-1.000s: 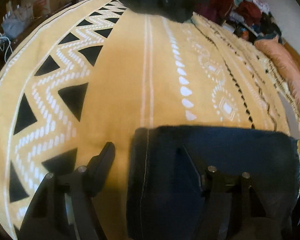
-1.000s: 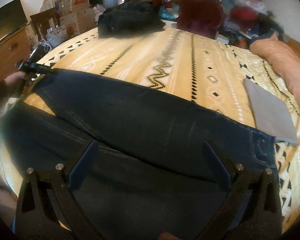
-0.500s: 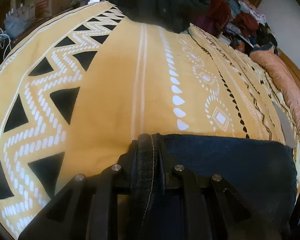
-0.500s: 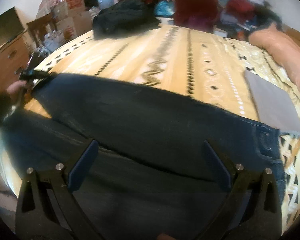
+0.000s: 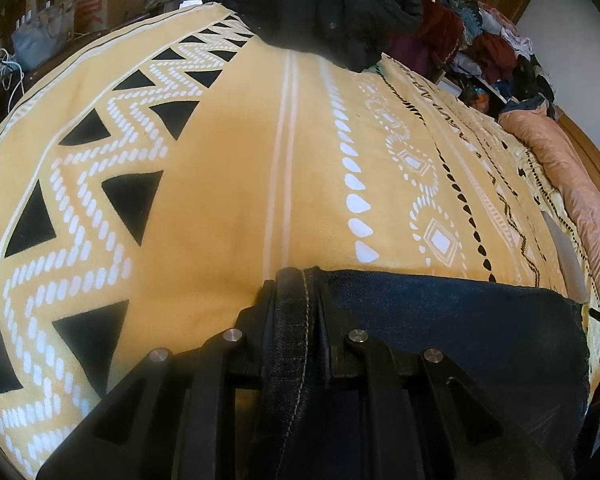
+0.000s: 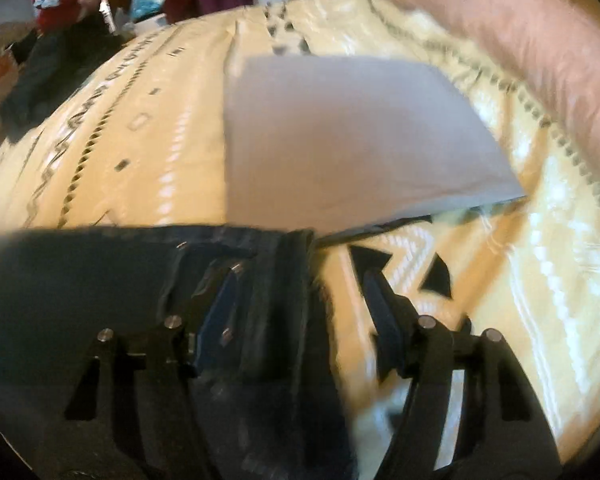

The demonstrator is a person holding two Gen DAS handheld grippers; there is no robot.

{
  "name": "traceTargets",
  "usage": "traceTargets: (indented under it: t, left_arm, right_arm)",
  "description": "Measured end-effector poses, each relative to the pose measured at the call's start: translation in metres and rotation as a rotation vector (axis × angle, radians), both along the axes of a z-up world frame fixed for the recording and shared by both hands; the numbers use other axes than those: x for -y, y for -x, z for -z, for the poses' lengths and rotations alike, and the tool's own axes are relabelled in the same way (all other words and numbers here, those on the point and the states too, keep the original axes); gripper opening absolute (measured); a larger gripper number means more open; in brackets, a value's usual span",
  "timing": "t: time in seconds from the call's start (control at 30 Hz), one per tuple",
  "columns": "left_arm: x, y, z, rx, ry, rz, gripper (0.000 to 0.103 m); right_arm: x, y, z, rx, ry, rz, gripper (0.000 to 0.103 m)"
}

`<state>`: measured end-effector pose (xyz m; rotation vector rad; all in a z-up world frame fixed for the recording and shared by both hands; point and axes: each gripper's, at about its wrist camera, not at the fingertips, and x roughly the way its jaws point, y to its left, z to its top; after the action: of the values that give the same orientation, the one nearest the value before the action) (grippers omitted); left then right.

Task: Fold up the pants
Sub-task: 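Grasp the jeans waistband with the left tool while the right tool grasps the waistband, then lift the waistband with both tools and fold it over toward the jeans legs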

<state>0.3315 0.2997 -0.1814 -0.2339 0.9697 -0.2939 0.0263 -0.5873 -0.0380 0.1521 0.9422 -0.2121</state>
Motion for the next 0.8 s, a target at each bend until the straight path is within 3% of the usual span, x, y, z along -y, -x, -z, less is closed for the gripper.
traceTargets:
  t: [0.13,0.23,0.27,0.3,0.33,0.43,0.57,0.7,0.8]
  left_arm:
    - [0.001,0.000,-0.001,-0.013,-0.019,0.003,0.018]
    - [0.002,-0.001,-0.003,-0.026,-0.032,0.002,0.018]
    - [0.004,-0.001,-0.005,-0.027,-0.038,0.002,0.018]
    - [0.004,0.000,-0.007,-0.024,-0.042,0.000,0.017]
    - [0.006,0.002,-0.011,-0.011,-0.042,-0.003,0.017]
    - [0.003,0.014,-0.035,0.075,-0.002,-0.027,0.016]
    - [0.000,0.049,-0.081,0.228,0.091,-0.038,0.016]
    - [-0.009,0.116,-0.131,0.375,0.175,-0.009,0.016]
    - [-0.026,0.166,-0.148,0.425,0.216,-0.007,0.016]
  right_arm:
    - [0.014,-0.033,0.023,-0.034,-0.139,-0.069,0.067]
    - [0.017,-0.050,0.037,-0.065,-0.172,-0.099,0.063]
    - [0.016,-0.056,0.042,-0.080,-0.178,-0.112,0.055]
    - [0.016,-0.056,0.047,-0.092,-0.210,-0.132,0.029]
    - [0.016,-0.056,0.050,-0.104,-0.249,-0.142,0.012]
    - [0.006,-0.040,0.031,-0.039,-0.244,-0.178,0.011]
    - [-0.011,0.006,-0.019,0.107,-0.257,-0.234,0.010]
    - [-0.034,0.069,-0.059,0.192,-0.241,-0.304,0.010]
    - [-0.045,0.125,-0.070,0.197,-0.224,-0.343,0.010]
